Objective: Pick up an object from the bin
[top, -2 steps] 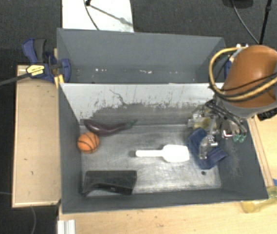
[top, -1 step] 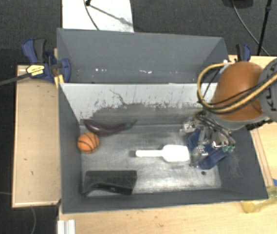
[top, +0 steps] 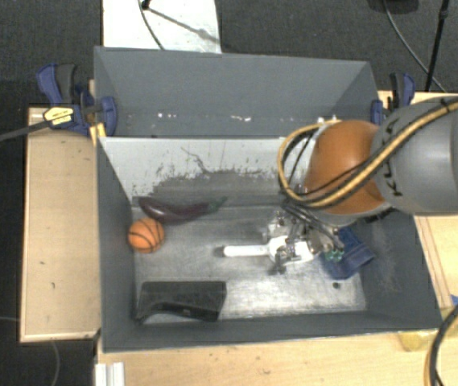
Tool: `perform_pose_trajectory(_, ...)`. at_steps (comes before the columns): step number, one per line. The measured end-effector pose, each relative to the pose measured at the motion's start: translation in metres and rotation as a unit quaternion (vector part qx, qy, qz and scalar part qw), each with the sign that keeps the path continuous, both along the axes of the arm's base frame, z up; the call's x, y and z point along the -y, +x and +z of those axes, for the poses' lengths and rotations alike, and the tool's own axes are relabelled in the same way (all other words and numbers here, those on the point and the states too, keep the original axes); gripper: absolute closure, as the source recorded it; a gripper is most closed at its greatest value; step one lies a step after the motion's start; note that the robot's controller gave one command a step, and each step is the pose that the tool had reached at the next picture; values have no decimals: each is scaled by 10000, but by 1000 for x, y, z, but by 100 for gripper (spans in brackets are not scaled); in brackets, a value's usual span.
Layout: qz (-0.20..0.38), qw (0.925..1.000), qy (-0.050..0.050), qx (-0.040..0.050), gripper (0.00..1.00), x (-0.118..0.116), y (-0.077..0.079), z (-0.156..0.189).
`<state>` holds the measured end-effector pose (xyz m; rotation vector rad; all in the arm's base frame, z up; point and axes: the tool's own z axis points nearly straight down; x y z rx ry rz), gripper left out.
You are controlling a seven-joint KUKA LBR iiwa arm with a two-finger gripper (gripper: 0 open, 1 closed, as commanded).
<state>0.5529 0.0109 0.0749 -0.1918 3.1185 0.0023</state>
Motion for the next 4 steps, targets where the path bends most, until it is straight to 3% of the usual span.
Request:
perform_pose_trajectory(1, 3, 10000, 0, 0, 100, 0, 0, 0)
perform_pose_trajectory(2, 1544, 9880, -27, -49, 100, 0, -34, 118)
perform_pose_trajectory(3, 1540, 9880, -22, -64, 100, 0, -34, 116)
perform_pose_trajectory(4, 1562, 9877, -21, -86, 100, -1, -32, 158)
